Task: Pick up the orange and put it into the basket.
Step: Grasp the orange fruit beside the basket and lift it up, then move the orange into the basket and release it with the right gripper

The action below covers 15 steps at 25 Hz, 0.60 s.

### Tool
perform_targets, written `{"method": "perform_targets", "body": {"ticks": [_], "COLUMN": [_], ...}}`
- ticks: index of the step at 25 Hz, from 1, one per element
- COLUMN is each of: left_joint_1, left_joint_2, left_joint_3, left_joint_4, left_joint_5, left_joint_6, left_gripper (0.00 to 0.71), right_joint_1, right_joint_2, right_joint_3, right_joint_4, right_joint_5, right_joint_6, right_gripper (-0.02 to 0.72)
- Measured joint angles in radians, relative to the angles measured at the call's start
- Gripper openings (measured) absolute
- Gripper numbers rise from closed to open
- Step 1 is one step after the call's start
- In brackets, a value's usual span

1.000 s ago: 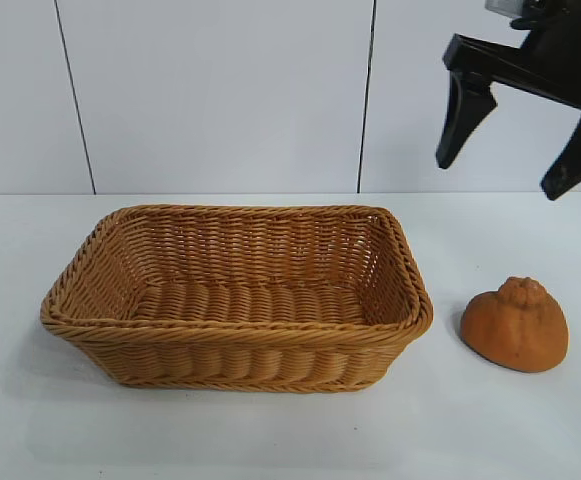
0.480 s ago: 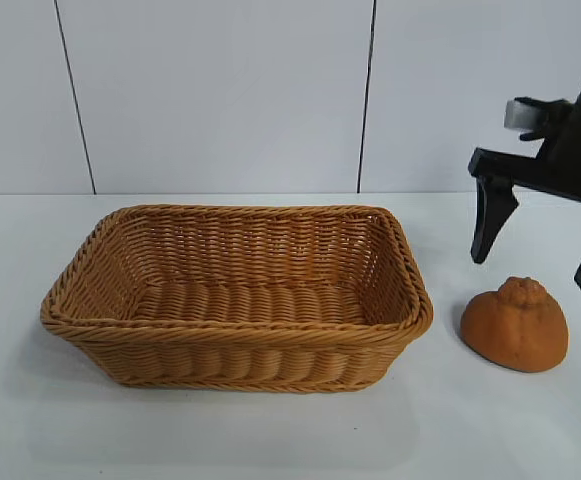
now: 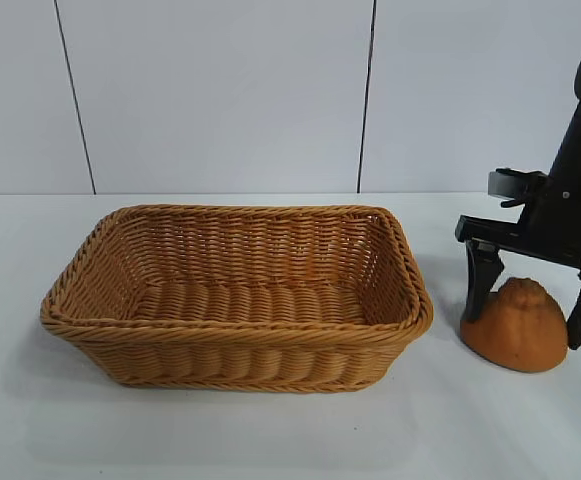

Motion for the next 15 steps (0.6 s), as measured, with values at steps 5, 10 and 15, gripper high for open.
{"method": "perform_targets", "body": {"ticks": [5,10,15], "left_joint_1": [0.0,0.0,0.0], "left_joint_2": [0.0,0.0,0.0], "left_joint_3": [0.0,0.0,0.0], "left_joint_4": [0.0,0.0,0.0], "left_joint_5": [0.0,0.0,0.0], "left_joint_6": [0.0,0.0,0.0], "left_gripper": [0.633,0.633,0.633], "right_joint_1": [0.0,0.003,0.066], "right_joint_2": [-0.041,-0.156,-0.276], "right_joint_3": [-0.011,-0.065,-0.143], "right_joint_4": [-0.003,-0.001,0.002], "right_joint_5": [0.021,0.018,0.024], "right_joint_6": [-0.004,-0.009,-0.009], "right_gripper": [0.042,0.043,0.043]}}
